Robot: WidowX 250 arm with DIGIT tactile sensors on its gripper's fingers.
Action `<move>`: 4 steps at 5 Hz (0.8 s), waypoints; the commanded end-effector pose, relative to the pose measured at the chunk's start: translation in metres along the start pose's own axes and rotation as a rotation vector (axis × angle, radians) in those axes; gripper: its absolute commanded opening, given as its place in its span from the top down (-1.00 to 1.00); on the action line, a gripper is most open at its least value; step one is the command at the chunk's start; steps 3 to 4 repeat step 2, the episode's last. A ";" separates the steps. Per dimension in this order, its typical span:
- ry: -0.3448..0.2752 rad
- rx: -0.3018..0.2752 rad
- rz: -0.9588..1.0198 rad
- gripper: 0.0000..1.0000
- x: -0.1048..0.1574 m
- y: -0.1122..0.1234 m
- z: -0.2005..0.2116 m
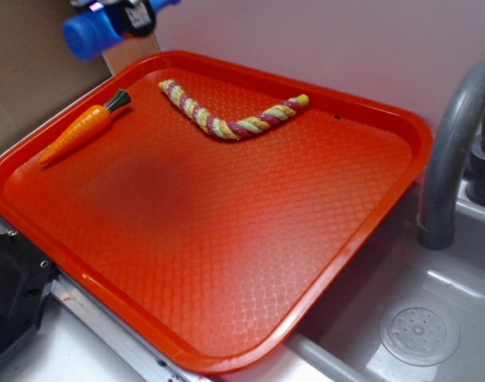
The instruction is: Grab the blue bottle.
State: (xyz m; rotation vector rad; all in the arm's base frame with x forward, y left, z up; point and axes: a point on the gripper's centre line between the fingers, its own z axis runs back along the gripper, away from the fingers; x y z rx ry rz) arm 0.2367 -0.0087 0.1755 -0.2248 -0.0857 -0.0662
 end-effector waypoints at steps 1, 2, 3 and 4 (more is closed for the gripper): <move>-0.150 -0.061 -0.007 1.00 -0.019 -0.007 0.051; -0.111 -0.054 0.016 1.00 -0.017 -0.002 0.041; -0.111 -0.054 0.016 1.00 -0.017 -0.002 0.041; -0.111 -0.054 0.016 1.00 -0.017 -0.002 0.041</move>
